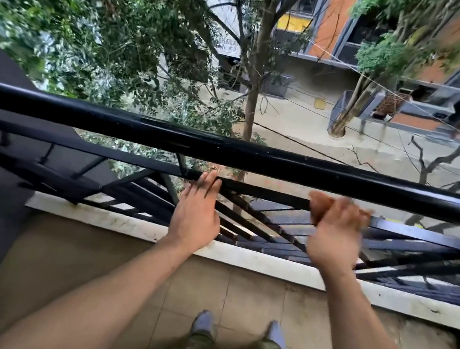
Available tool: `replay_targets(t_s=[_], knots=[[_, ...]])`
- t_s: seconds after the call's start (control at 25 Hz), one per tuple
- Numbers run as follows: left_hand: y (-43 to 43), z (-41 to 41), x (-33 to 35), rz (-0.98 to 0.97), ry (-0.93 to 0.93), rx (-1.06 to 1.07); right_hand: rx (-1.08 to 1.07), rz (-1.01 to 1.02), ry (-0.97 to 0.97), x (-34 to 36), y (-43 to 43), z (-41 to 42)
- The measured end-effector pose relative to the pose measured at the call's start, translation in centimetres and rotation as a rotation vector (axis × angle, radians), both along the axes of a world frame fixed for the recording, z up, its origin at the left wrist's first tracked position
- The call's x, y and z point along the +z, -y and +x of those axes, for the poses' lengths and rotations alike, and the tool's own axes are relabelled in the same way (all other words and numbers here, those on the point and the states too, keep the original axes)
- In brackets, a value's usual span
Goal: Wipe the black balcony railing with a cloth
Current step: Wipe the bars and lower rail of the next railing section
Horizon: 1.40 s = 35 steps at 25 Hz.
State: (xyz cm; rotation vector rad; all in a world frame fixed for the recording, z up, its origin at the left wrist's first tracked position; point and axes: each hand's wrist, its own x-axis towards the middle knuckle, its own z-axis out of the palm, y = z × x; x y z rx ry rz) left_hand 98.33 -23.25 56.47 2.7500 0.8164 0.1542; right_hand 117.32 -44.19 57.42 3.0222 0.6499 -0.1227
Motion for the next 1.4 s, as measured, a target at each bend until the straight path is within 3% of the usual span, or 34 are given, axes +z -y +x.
replay_targets(t_s=[0.08, 0.12, 0.28, 0.36, 0.44, 0.56, 0.64, 0.76, 0.8, 0.84, 0.92, 1.04, 1.24, 1.32, 1.4], knots=[[-0.5, -1.0, -0.1, -0.015, 0.072, 0.048, -0.176, -0.134, -0.020, 0.5, -2.1, -1.0], [-0.7, -1.7, -0.3, -0.015, 0.118, 0.071, -0.150, -0.148, -0.042, 1.0, -4.5, -2.7], [-1.8, -4.5, -1.3, 0.050, 0.259, 0.104, 0.349, -0.027, -0.119, -0.1, -17.1, -11.6], [-2.6, -5.9, -1.7, 0.042, 0.304, 0.240, 0.442, 0.095, -0.249, 1.2, -22.0, -13.3], [-3.4, -6.5, -1.7, 0.008, 0.312, 0.382, 0.538, 0.164, -0.309, 1.6, -22.2, -12.7], [-2.8, -6.0, -1.2, -0.020, 0.285, 0.369, 0.841, 0.091, -0.191, 1.7, -17.5, -10.5], [-2.4, -5.2, -0.4, -0.036, 0.280, 0.326, 0.766, -0.001, -0.154, 1.5, -14.2, -7.2], [-3.1, -4.9, 0.2, -0.066, 0.258, 0.359, 0.384, -0.296, -0.090, 2.6, -11.4, -6.3], [-3.4, -4.8, 0.1, -0.074, 0.240, 0.369, 0.347, -0.352, -0.040, 2.4, -12.0, -7.1], [-3.6, -4.7, 0.0, -0.081, 0.227, 0.371, 0.363, -0.343, -0.043, 2.1, -13.9, -8.6], [-4.3, -4.8, -0.2, -0.076, 0.231, 0.338, 0.481, -0.128, -0.110, 1.4, -19.3, -12.1], [-5.1, -5.4, -0.6, -0.033, 0.203, 0.295, 0.448, 0.127, -0.210, 0.9, -22.9, -14.2], [-2.8, -5.3, -2.3, -0.056, 0.263, 0.313, 0.999, 0.128, 0.222, -4.6, -12.1, -7.6], [-1.3, -4.9, -3.2, -0.121, 0.266, 0.303, 0.998, 0.122, 0.238, -5.6, -8.9, -5.0], [0.1, -4.6, -4.3, -0.270, 0.231, 0.326, 0.788, 0.210, 0.172, -6.2, -6.9, -6.0]])
